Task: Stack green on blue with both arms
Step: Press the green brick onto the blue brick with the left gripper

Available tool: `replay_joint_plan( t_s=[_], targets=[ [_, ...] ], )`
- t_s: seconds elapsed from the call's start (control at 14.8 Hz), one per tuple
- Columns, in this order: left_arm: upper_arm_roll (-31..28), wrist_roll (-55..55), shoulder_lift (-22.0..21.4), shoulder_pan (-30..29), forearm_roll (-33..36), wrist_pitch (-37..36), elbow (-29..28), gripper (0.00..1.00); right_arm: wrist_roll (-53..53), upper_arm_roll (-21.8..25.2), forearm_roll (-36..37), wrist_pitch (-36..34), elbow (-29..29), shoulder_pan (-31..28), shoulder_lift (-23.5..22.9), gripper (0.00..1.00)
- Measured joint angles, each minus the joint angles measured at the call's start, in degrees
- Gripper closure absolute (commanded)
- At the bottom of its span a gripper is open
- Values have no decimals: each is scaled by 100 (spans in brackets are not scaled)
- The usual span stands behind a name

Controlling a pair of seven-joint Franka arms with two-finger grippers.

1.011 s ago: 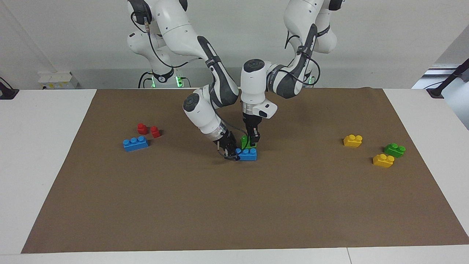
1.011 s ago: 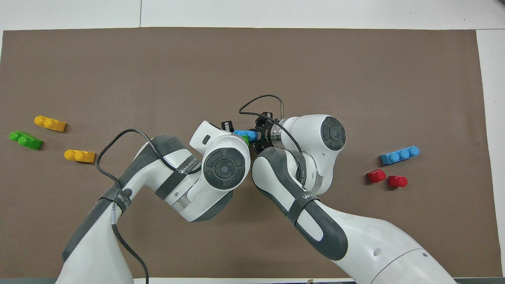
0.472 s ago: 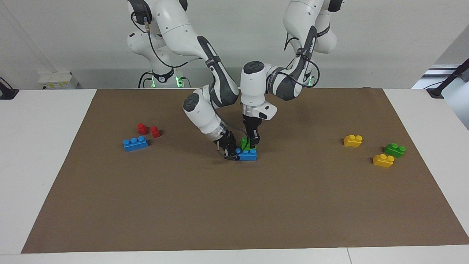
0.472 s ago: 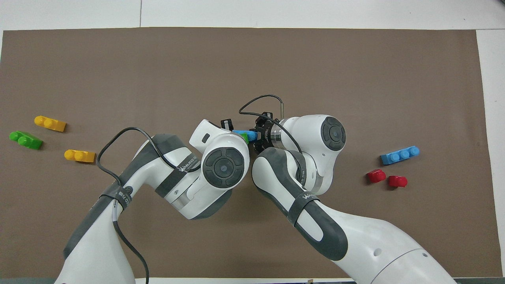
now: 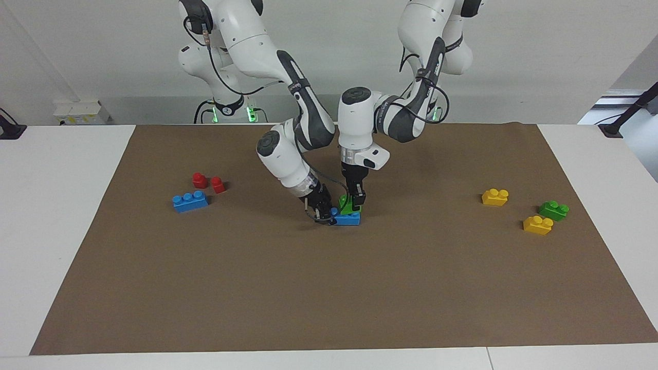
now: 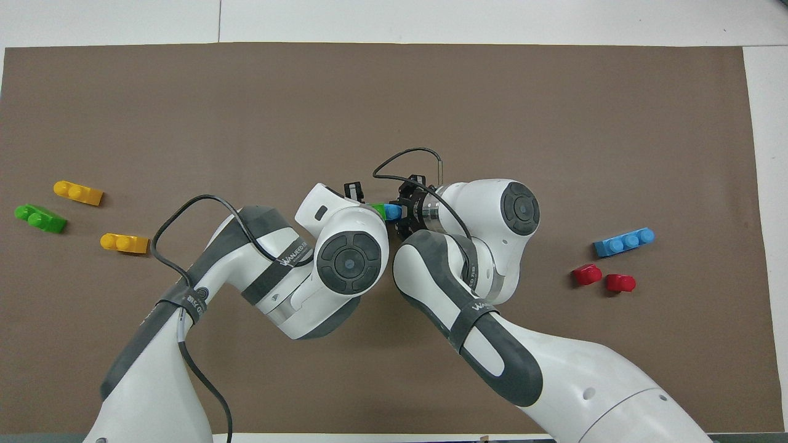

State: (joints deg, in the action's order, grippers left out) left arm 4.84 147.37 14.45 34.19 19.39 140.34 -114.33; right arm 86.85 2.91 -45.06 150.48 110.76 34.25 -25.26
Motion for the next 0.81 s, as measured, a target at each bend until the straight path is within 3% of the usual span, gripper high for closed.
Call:
replay_joint_plan(
  t_s=[0.74, 0.81],
  targets=[
    [9, -4, 96, 3, 251, 84, 15, 100, 0, 1, 0, 0, 1, -7, 1, 100],
    [9, -10, 109, 3, 264, 90, 21, 69, 0, 0, 0, 0, 3, -9, 2, 100]
  ],
)
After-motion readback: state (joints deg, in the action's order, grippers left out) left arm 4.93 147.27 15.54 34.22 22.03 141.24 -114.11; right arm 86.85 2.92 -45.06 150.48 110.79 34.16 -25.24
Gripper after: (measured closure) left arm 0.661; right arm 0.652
